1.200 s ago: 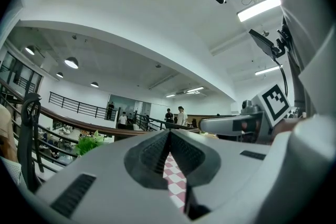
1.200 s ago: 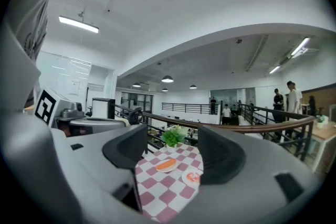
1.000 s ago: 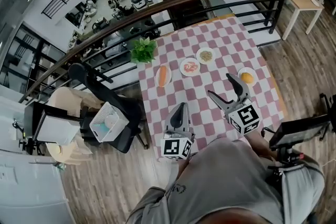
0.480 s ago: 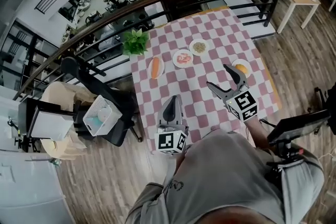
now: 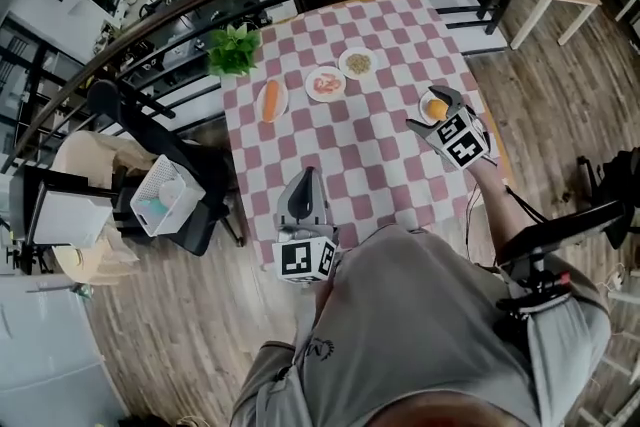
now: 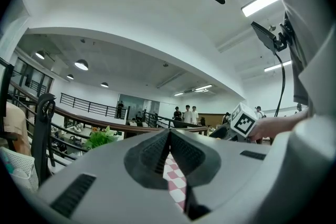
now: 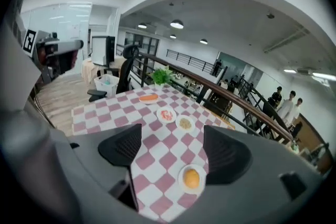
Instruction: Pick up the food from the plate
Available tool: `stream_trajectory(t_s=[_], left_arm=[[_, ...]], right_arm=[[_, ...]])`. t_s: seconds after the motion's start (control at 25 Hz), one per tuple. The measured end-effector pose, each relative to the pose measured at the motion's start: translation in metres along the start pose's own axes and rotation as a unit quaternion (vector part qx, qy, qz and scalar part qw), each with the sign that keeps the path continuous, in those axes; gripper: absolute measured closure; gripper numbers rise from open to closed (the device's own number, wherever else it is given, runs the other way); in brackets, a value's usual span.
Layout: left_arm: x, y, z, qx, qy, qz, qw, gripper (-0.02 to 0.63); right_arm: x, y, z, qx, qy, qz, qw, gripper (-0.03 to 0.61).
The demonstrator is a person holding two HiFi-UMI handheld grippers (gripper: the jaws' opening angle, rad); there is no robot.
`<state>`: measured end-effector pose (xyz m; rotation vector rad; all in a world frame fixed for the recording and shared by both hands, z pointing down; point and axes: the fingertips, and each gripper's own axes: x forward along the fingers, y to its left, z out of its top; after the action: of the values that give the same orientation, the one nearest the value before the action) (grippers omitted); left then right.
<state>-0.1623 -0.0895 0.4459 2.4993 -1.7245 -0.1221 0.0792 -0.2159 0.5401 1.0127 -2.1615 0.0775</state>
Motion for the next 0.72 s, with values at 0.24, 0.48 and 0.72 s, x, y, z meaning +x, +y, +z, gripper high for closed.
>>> stream_trajectory(t_s=[0.24, 0.48, 0.72], left_arm=[[-0.011, 0.000, -0.005, 0.003, 0.007, 0.013, 0.9999, 0.603], [-0.018, 0.001, -0.010, 0.005, 0.020, 0.027, 0.9994, 0.603], [-0.023, 0.003, -0.015, 0.010, 0.032, 0.040, 0.9986, 0.604]], right_arm=[[0.042, -0.027, -0.068, -0.051, 0.100, 0.006, 0.994, 0.222], [0.078, -0.051, -0.129, -0.082, 0.162, 0.010, 0.983, 0.222], [0.109, -0.064, -0.174, -0.106, 0.198, 0.031, 0.974, 0.222]])
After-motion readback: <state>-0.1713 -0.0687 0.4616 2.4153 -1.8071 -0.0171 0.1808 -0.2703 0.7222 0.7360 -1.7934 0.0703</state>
